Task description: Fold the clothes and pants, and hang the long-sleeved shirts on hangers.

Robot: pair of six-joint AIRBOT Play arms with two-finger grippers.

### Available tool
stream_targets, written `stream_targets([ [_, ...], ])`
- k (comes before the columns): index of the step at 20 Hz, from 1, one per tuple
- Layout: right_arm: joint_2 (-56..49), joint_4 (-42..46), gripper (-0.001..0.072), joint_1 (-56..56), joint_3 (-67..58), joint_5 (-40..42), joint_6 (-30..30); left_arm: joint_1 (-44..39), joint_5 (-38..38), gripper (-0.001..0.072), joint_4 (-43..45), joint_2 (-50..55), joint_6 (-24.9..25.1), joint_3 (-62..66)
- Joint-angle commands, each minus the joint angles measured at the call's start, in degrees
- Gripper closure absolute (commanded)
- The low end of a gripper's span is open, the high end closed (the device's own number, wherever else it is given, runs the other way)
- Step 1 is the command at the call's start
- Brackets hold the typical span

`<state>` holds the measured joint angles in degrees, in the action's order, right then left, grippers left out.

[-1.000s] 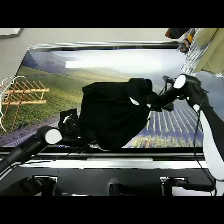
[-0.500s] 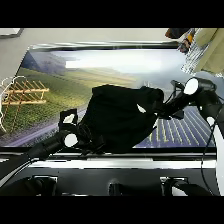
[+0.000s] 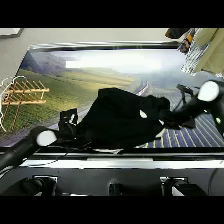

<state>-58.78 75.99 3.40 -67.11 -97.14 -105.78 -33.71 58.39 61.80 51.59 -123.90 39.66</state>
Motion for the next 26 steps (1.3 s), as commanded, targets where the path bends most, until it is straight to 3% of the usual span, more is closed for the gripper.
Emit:
stream_targets([
  [1, 13.1, -5.5, 0.0661, 0.1, 4.0, -9.4, -5.5, 1.6, 10.9, 0.0677, 1.3, -13.2, 2.8, 0.0],
  [3, 18.6, -7.3, 0.0661, 0.1, 4.2, -9.2, -10.3, 1.6, 10.6, 0.0679, 1.3, -18.9, -0.8, 0.0],
  [6, 17.9, -7.0, 0.0661, 0.1, 4.2, -5.5, -11.6, 1.6, 4.6, 0.0679, 0.7, -19.3, -3.6, 0.0],
  [12, 2.4, -13.6, 0.0660, 0.1, 4.2, 12.2, -12.5, 7.6, -17.1, 0.0678, -6.6, -7.2, -3.6, 0.0],
  [15, -6.0, -13.8, 0.0629, 0.1, 4.2, 19.3, -11.8, 11.4, -21.8, 0.0678, -8.5, 0.1, -3.3, 0.0],
  [19, -14.7, -15.8, 0.0606, 0.1, 4.2, 25.7, -11.8, 13.8, -23.5, 0.0678, -9.9, 9.6, 1.6, 1.0],
  [21, -17.0, -15.7, 0.0485, 0.1, 4.2, 28.1, -9.1, 13.9, -23.5, 0.0677, -9.8, 13.1, 5.6, 3.2],
  [22, -17.3, -14.8, 0.0468, 0.1, 4.2, 30.0, -7.8, 14.1, -23.3, 0.0673, -9.8, 14.1, 7.5, 4.4],
  [23, -17.0, -13.7, 0.0395, 0.0, 4.0, 31.6, -6.5, 14.6, -23.3, 0.0606, -9.8, 14.5, 9.3, 5.6],
  [24, -16.3, -12.3, 0.0343, 0.0, 3.2, 32.0, -4.1, 15.5, -23.1, 0.0425, -9.8, 14.3, 11.2, 6.8],
  [25, -15.3, -10.7, 0.0321, 0.0, 2.1, 31.7, -1.5, 16.7, -21.5, 0.0360, -9.7, 14.1, 13.3, 8.3],
  [26, -13.7, -9.8, 0.0320, 0.0, 1.0, 31.0, 1.2, 18.2, -18.3, 0.0360, -9.7, 13.9, 17.0, 10.1],
])
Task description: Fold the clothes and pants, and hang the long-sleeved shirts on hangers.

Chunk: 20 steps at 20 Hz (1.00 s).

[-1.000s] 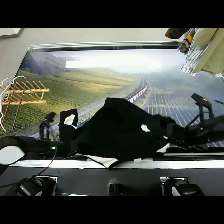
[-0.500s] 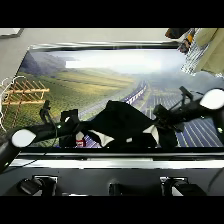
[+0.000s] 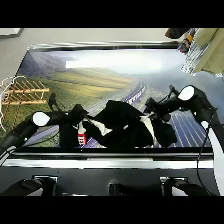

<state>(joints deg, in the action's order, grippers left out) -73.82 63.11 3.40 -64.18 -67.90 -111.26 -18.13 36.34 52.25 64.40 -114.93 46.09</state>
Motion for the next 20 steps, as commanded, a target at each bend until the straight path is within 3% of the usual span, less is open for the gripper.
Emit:
stream_targets([
  [1, 3.6, 4.4, 0.0276, 0.0, -2.7, 0.8, 8.5, 3.9, 7.6, 0.0360, 0.4, 0.7, 11.2, 5.5],
  [3, 9.3, 5.5, 0.0252, 0.0, -3.0, -1.2, 11.2, 4.7, 16.0, 0.0360, 7.6, -0.9, 12.1, 8.3],
  [6, 13.5, 6.8, 0.0252, 0.1, -3.0, -4.0, 11.2, 1.3, 21.2, 0.0360, 17.6, -4.1, 11.3, 8.3],
  [10, 10.0, 10.7, 0.0254, 6.5, -3.0, -0.6, 8.2, -8.5, 19.3, 0.0360, 23.2, -3.5, 4.1, 8.3],
  [14, 2.3, 18.1, 0.0254, 17.1, -3.0, 1.7, -1.4, -17.0, 18.4, 0.0360, 29.3, -0.6, -3.4, 8.3],
  [20, -4.6, 22.3, 0.0261, 20.1, -3.0, 2.8, -5.6, -18.7, 18.3, 0.0360, 29.5, 3.4, -5.3, 8.3],
])
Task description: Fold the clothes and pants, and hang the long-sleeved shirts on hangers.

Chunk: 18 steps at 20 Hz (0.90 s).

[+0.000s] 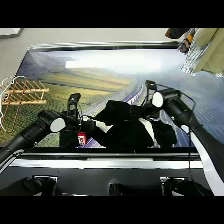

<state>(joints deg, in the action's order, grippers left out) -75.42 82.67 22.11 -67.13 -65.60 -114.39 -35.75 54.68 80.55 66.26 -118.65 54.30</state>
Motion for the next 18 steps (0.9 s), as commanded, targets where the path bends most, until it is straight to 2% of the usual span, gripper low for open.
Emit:
stream_targets([
  [1, -3.7, 3.2, 0.0261, 1.4, 0.0, 0.6, -2.5, -1.1, 0.0, 0.0360, 1.1, 1.9, -1.6, 0.1],
  [4, -6.0, 3.7, 0.0264, 1.4, 0.0, 0.6, -2.9, -1.1, 0.0, 0.0360, 1.1, 2.7, -1.6, 0.1],
  [7, -7.2, 4.0, 0.0312, 1.4, 0.0, -0.5, -2.9, -1.1, 0.0, 0.0360, 1.1, 2.7, -1.6, 0.1],
  [9, -7.2, 4.7, 0.0455, 1.4, -0.2, -2.0, -2.8, -1.1, 0.0, 0.0360, 1.1, 2.7, -1.6, 0.1],
  [10, -7.2, 5.1, 0.0649, 1.4, -0.8, -3.3, -1.8, -1.1, 0.0, 0.0360, 1.1, 2.7, -1.6, 0.1],
  [14, -5.0, 6.1, 0.0662, 1.4, -6.3, -6.0, -1.2, -1.1, 0.0, 0.0360, 1.1, 2.7, -1.4, 0.1],
  [18, -0.6, 6.6, 0.0659, 1.4, -10.8, -14.0, -0.8, -1.1, 0.0, 0.0360, 1.1, 2.7, -1.4, 0.0],
])
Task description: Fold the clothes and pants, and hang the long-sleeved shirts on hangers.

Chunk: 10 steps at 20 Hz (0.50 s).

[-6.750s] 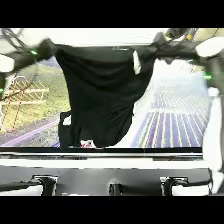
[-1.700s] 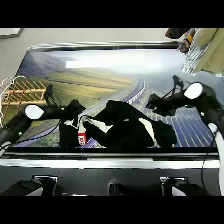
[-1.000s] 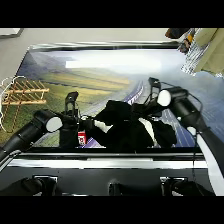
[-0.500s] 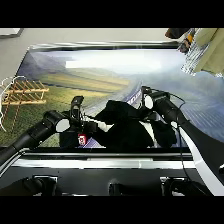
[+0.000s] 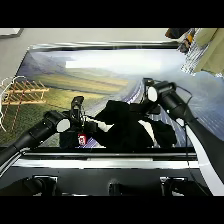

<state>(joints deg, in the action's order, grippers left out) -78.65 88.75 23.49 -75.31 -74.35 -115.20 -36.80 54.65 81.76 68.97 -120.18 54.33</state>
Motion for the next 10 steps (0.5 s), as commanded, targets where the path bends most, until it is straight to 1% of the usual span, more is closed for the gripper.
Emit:
stream_targets([
  [1, 3.0, 0.5, 0.0555, 0.0, -2.7, -6.4, -0.7, 0.0, 0.0, 0.0360, 0.0, 0.0, 0.2, 0.0],
  [2, 2.7, 0.5, 0.0289, 0.0, -2.7, -7.6, -1.9, 0.0, 0.0, 0.0360, 0.0, 0.0, 0.2, 0.0],
  [3, 1.7, 0.5, 0.0180, -0.1, -2.7, -8.3, -3.2, 0.0, 0.0, 0.0360, 0.0, 0.0, 0.2, 0.0],
  [5, -1.4, -1.4, 0.0180, -0.1, -2.7, -7.8, -3.8, 0.0, 0.0, 0.0360, 0.0, 0.0, 0.2, 0.0],
  [7, -5.0, -5.6, 0.0181, 0.2, -2.7, -6.7, -3.3, 0.0, 0.0, 0.0360, 0.0, 0.0, 0.2, 0.0],
  [10, -8.5, -5.3, 0.0198, 2.3, -2.7, -5.5, -2.9, 0.0, 0.0, 0.0360, 0.0, 0.0, 0.2, 0.0],
])
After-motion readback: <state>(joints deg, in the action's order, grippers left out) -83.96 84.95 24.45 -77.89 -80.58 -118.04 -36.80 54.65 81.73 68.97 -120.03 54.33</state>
